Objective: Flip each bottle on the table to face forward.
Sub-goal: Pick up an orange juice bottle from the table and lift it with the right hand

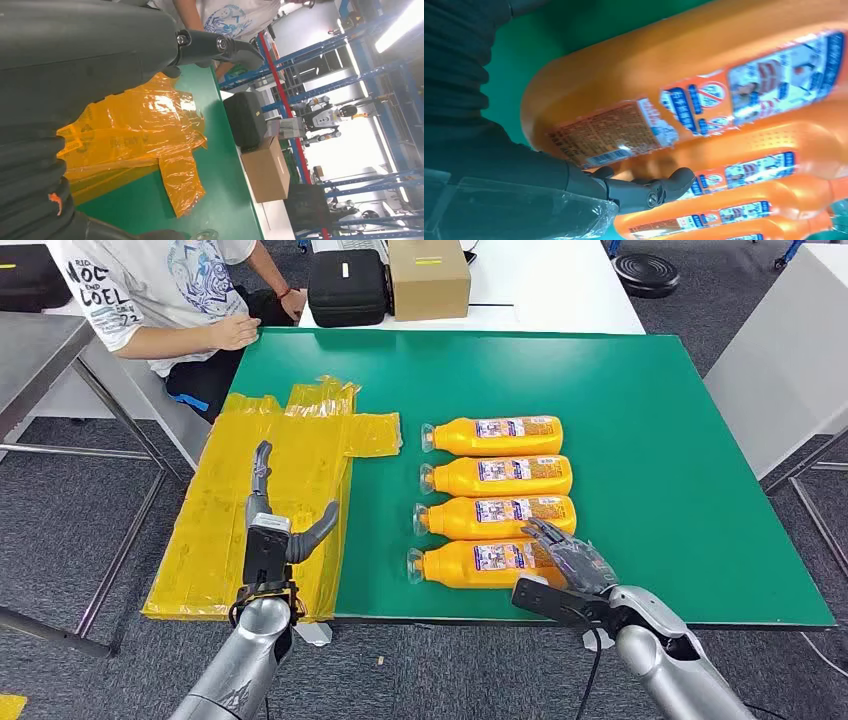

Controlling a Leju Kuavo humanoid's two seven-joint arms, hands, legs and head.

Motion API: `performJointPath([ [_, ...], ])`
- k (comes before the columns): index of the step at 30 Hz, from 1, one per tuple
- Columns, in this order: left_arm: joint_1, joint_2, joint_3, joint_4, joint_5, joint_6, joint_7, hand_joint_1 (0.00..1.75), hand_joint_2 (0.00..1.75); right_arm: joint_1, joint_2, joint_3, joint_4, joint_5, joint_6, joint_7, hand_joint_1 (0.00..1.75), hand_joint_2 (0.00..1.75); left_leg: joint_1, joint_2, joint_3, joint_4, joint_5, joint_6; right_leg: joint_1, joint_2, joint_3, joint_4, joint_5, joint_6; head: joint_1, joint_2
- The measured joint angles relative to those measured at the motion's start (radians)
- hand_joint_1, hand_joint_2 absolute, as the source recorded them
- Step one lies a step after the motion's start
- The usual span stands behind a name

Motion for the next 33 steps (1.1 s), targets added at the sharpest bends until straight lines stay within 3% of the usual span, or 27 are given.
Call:
performJointPath([
  [27,-0.017,0.001,0.000,0.040,0.034,0.000,-0.010,0.00,1.75,0.015,-0.031,0.008,0.004,0.003,0.037,0.033,0.00,1.75,0.000,0.000,0.000,0.000,0.000,0.000,0.000,0.000,0.000,0.000,0.000,0.000,0.000,0.000],
  [32,-0.017,0.001,0.000,0.041,0.034,0.003,-0.010,0.00,1.75,0.012,-0.030,0.012,0.004,0.004,0.039,0.033,0.05,1.75,0.000,0.000,0.001,0.000,0.000,0.000,0.000,0.000,0.000,0.000,0.000,0.000,0.000,0.000],
  [33,-0.017,0.001,0.000,0.041,0.034,0.003,-0.010,0.00,1.75,0.012,-0.030,0.013,0.005,0.004,0.039,0.033,0.13,1.75,0.000,0.000,0.001,0.000,0.000,0.000,0.000,0.000,0.000,0.000,0.000,0.000,0.000,0.000],
])
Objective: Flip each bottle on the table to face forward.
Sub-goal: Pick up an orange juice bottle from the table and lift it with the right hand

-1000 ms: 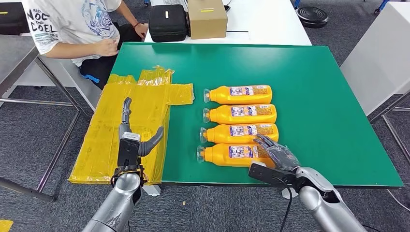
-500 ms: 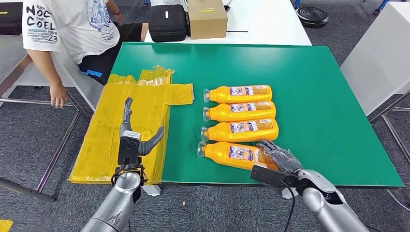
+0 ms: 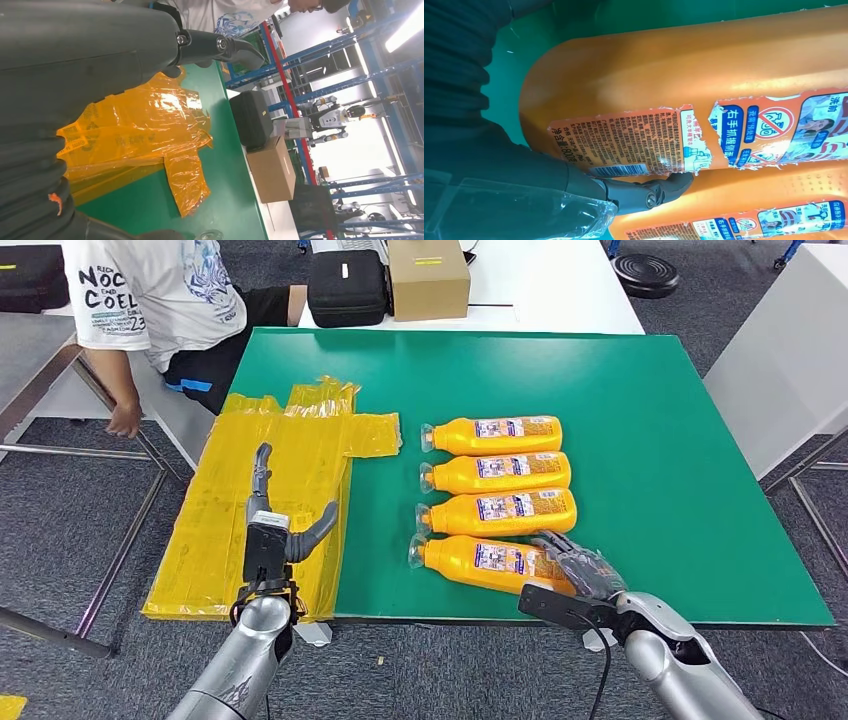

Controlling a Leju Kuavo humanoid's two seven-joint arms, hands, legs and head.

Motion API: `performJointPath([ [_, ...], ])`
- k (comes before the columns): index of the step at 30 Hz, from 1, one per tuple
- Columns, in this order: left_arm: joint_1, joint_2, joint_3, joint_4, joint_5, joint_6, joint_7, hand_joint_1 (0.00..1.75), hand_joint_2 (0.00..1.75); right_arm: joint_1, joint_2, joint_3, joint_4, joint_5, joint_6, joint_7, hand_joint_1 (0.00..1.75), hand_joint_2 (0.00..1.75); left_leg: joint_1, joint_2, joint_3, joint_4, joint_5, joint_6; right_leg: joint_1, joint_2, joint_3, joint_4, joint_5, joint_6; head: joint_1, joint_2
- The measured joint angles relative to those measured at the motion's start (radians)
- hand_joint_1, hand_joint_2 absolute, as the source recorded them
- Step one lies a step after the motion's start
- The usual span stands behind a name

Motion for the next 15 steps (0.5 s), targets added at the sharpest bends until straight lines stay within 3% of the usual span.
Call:
performJointPath([
  [1,0.000,0.000,0.000,0.000,0.000,0.000,0.000,0.00,1.75,0.000,0.000,0.001,0.000,0.000,0.000,0.000,0.34,1.75,0.000,0.000,0.000,0.000,0.000,0.000,0.000,0.000,0.000,0.000,0.000,0.000,0.000,0.000],
  [4,-0.001,0.000,0.000,0.002,0.003,0.000,0.000,0.00,1.75,0.002,0.000,0.002,0.000,0.001,-0.002,0.001,1.51,1.75,0.000,0.000,0.000,0.000,0.000,0.000,0.000,0.000,0.000,0.000,0.000,0.000,0.000,0.000],
  [5,-0.001,0.000,0.000,0.003,0.004,0.000,0.000,0.00,1.75,0.003,0.000,0.002,0.000,0.001,-0.003,0.001,1.73,1.75,0.000,0.000,0.000,0.000,0.000,0.000,0.000,0.000,0.000,0.000,0.000,0.000,0.000,0.000],
  [15,-0.008,0.000,-0.001,0.023,0.018,0.001,-0.004,0.00,1.75,0.014,0.007,-0.011,-0.001,0.023,-0.013,0.012,1.75,1.75,0.000,0.000,0.001,0.000,0.000,0.000,0.000,0.000,0.001,0.000,0.000,0.000,0.000,0.000],
])
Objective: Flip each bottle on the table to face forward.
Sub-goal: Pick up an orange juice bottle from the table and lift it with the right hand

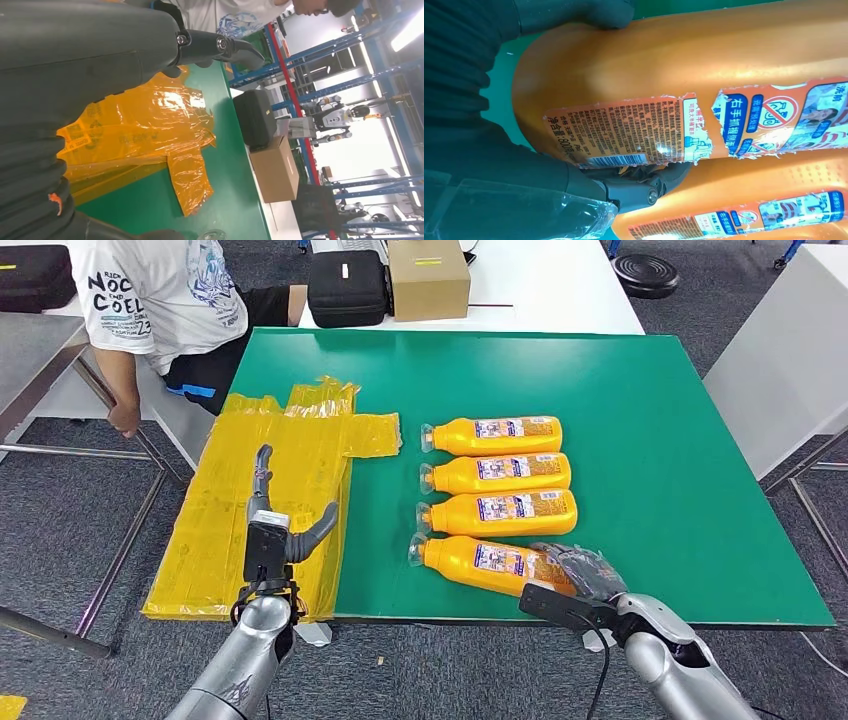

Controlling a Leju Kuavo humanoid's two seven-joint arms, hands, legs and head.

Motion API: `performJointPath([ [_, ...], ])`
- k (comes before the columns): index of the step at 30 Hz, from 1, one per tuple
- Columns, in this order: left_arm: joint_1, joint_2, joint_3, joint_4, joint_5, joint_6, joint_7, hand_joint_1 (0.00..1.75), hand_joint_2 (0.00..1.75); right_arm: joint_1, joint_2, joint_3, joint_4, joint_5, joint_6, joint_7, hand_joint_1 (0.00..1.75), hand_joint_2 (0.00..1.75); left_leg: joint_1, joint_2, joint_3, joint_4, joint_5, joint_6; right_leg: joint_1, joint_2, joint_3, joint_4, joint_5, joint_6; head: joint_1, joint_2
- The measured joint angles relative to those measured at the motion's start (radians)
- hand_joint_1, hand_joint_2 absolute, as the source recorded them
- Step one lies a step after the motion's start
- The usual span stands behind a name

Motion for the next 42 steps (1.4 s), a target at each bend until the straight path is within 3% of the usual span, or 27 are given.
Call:
performJointPath([
  [12,-0.015,0.000,-0.001,0.026,0.009,0.001,-0.007,0.00,1.75,0.013,0.007,-0.017,-0.002,0.013,-0.006,-0.002,1.75,1.75,0.000,0.000,0.001,0.000,0.000,0.000,0.000,0.000,0.001,0.000,0.000,0.000,0.000,0.000],
  [17,-0.015,0.000,-0.001,0.034,0.027,0.011,-0.018,0.00,1.75,0.041,0.021,-0.042,-0.014,-0.016,-0.066,-0.067,1.75,1.75,0.000,0.000,0.000,0.000,0.000,0.000,0.000,0.000,0.001,0.000,0.000,0.000,0.000,0.000],
  [20,-0.015,0.000,0.000,0.035,0.050,0.018,-0.024,0.00,1.75,0.065,0.062,-0.069,-0.028,-0.075,-0.115,-0.152,1.75,1.75,0.000,0.000,-0.001,0.000,0.000,0.000,0.000,0.000,0.000,0.000,0.000,0.000,0.000,0.000],
  [25,-0.012,0.001,0.004,0.026,0.087,0.003,-0.023,0.00,1.75,0.066,0.178,-0.102,-0.039,-0.151,-0.165,-0.263,1.75,1.75,0.001,0.001,-0.001,-0.001,0.000,0.000,0.001,0.000,0.000,0.001,0.000,0.000,0.000,0.000],
  [29,-0.008,0.001,0.010,0.006,0.096,-0.014,-0.008,0.00,1.75,0.053,0.259,-0.117,-0.041,-0.167,-0.176,-0.287,1.75,1.75,0.001,0.000,-0.001,-0.001,0.001,-0.001,0.001,0.000,0.000,0.001,0.000,0.000,0.000,0.000],
  [34,-0.004,0.002,0.016,-0.012,0.103,-0.034,0.005,0.00,1.75,0.052,0.316,-0.134,-0.050,-0.176,-0.181,-0.300,1.75,1.75,0.000,-0.001,-0.001,0.000,0.001,-0.001,0.000,0.000,0.000,0.001,0.000,0.000,0.000,0.000],
  [39,0.015,0.009,0.028,-0.047,0.199,-0.172,0.064,0.00,1.75,0.055,0.357,-0.166,-0.061,-0.201,-0.209,-0.327,1.75,1.75,0.000,0.000,-0.001,0.000,0.000,0.000,0.000,0.000,0.000,0.000,0.000,0.000,0.000,0.000],
  [42,0.046,0.026,0.042,-0.097,0.370,-0.402,0.166,0.00,1.75,0.062,0.379,-0.191,-0.064,-0.200,-0.229,-0.329,1.75,1.75,0.000,0.000,-0.001,0.000,0.000,0.000,0.000,0.000,0.000,0.000,0.000,0.000,0.000,0.000],
])
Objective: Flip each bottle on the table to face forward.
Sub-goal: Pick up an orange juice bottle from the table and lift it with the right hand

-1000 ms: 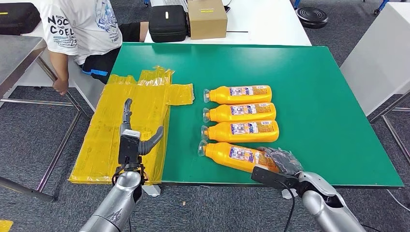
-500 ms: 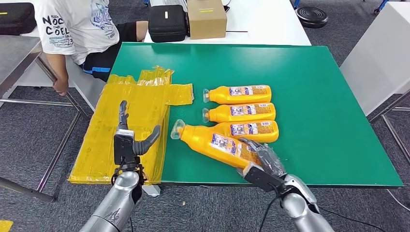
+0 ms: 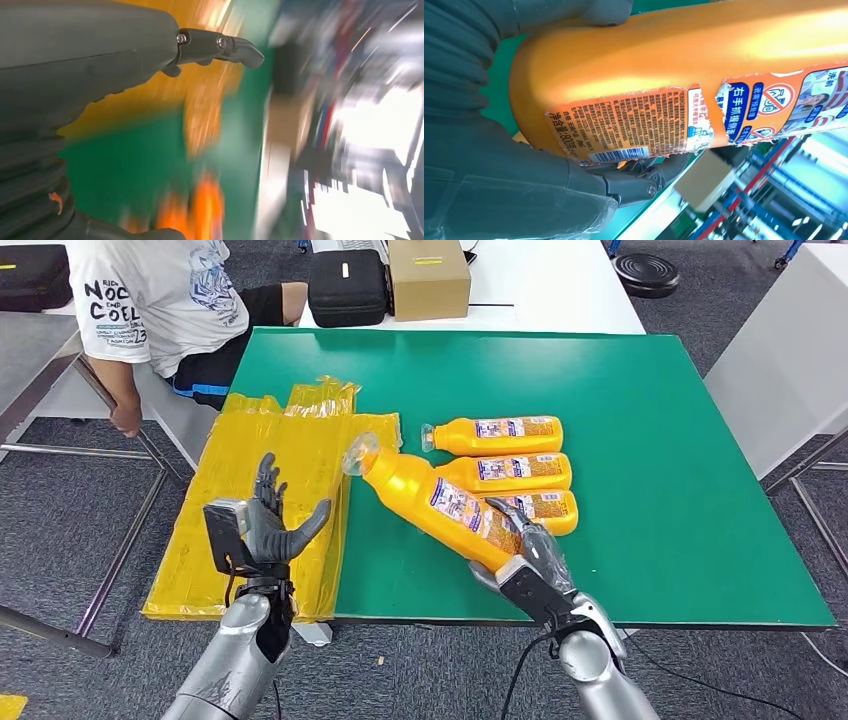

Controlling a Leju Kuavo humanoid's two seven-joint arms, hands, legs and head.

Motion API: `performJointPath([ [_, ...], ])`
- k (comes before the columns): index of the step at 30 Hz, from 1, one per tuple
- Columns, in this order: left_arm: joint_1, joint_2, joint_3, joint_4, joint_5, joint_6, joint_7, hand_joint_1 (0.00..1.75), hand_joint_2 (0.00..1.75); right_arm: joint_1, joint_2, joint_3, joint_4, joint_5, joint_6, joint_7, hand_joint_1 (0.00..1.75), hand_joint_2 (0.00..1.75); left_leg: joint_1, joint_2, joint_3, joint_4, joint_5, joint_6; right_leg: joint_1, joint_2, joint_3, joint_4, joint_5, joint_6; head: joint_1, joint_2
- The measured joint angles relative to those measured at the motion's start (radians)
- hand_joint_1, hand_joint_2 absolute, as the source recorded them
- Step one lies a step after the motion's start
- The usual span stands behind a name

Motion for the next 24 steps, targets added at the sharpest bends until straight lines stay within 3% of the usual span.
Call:
performJointPath([
  [3,0.048,0.029,0.016,-0.057,0.157,-0.223,0.076,0.00,1.75,0.013,0.019,-0.028,0.000,0.006,-0.007,-0.002,1.75,1.75,0.000,0.001,0.000,0.000,0.000,0.000,0.000,0.000,-0.001,0.000,0.000,0.000,0.000,0.000],
  [8,0.107,0.062,0.036,-0.126,0.208,-0.362,0.100,0.00,1.75,0.030,0.052,-0.066,0.000,0.017,0.003,-0.017,1.75,1.75,0.001,0.000,0.000,0.000,0.000,0.000,0.000,0.000,-0.001,0.000,0.000,0.000,0.000,0.000],
  [24,0.151,0.091,0.050,-0.183,0.195,-0.400,0.105,0.00,1.75,0.033,0.089,-0.101,0.000,0.022,0.021,-0.033,1.75,1.75,0.000,0.000,0.000,0.000,0.000,0.000,0.000,0.000,-0.001,0.000,0.000,0.000,0.000,0.000],
])
